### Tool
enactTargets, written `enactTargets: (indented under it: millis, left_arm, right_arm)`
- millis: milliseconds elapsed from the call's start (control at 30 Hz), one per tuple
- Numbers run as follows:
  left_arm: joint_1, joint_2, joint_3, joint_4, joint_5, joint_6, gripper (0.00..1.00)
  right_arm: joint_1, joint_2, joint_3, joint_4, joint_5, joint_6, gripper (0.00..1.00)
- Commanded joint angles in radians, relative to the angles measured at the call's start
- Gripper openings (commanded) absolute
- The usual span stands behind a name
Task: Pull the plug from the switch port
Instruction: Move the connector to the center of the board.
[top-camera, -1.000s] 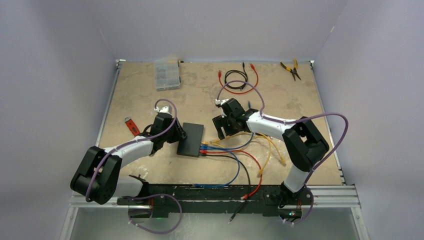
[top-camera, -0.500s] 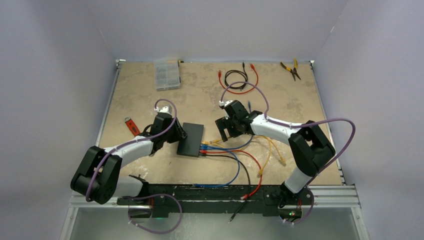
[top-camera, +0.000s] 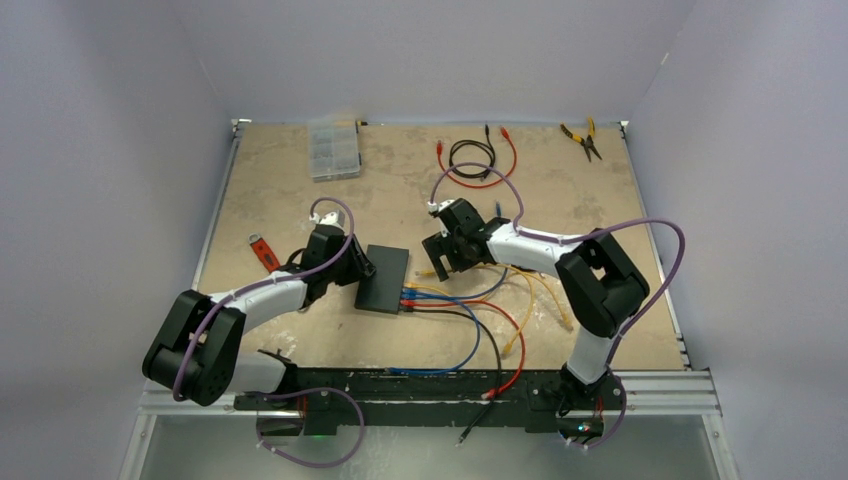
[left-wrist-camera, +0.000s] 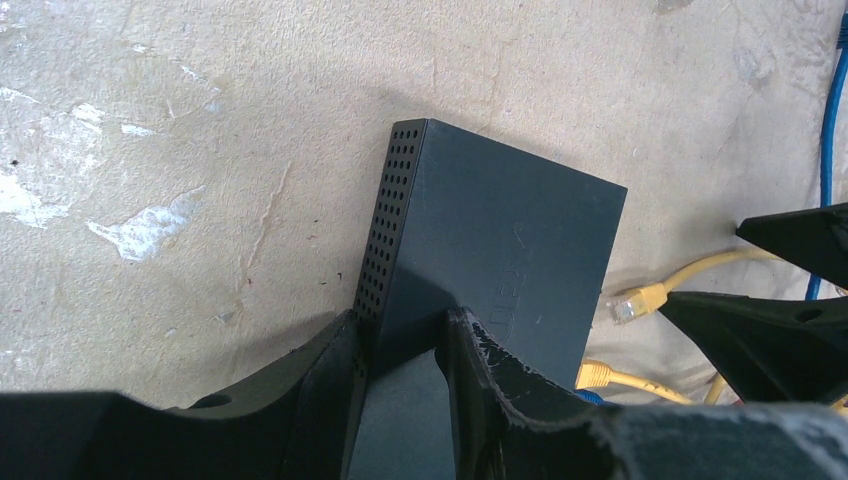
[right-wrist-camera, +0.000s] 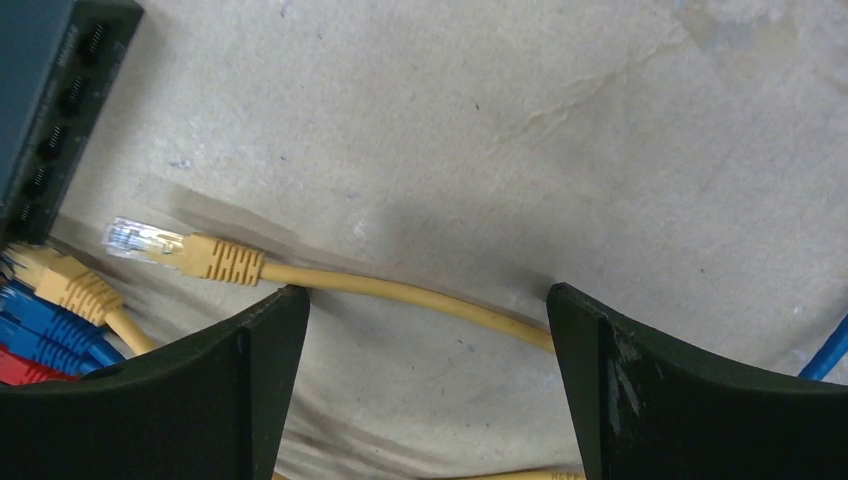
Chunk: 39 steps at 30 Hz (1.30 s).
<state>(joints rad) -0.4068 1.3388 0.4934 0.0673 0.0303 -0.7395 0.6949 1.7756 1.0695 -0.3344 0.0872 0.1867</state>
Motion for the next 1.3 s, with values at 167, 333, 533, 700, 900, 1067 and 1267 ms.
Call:
enactTargets:
  millis: [167,333,533,700,900,1067,1267]
  left_arm:
    - [-0.007,0.049,-0.045,-0.11,0.017,0.038,0.36]
    - [-0.007,0.052,-0.045,-0.109,0.016,0.043,0.36]
    - [-0.007,0.049,-0.054,-0.106,0.017,0.042,0.36]
    - [-0.007,0.048,-0.057,-0.102,0.02,0.04,0.36]
    - [-0.007,0.051,-0.058,-0.099,0.021,0.042,0.36]
    - [-0.007,0.051,-0.06,-0.097,0.021,0.042,0.36]
    - [-0.007,0.051,-0.059,-0.097,0.022,0.041,0.36]
  right_arm:
    - [0.007,0.088,0.113,0.06,-0.036,-0.039,0.85]
    - [0.005,0.175,0.171,0.045,-0.086,-0.03,0.68]
    - [-0.007,0.262,0.225,0.039,-0.134,-0.029,0.47]
    - [-0.062,0.3,0.227,0.066,-0.226,-0.027,0.24]
    - [-0.154,0.32,0.194,0.114,-0.354,-0.03,0.03]
    - [-0.198,0.291,0.17,0.147,-0.392,-0.017,0.0]
    - [-0.213,0.177,0.172,0.157,-0.371,0.013,0.0]
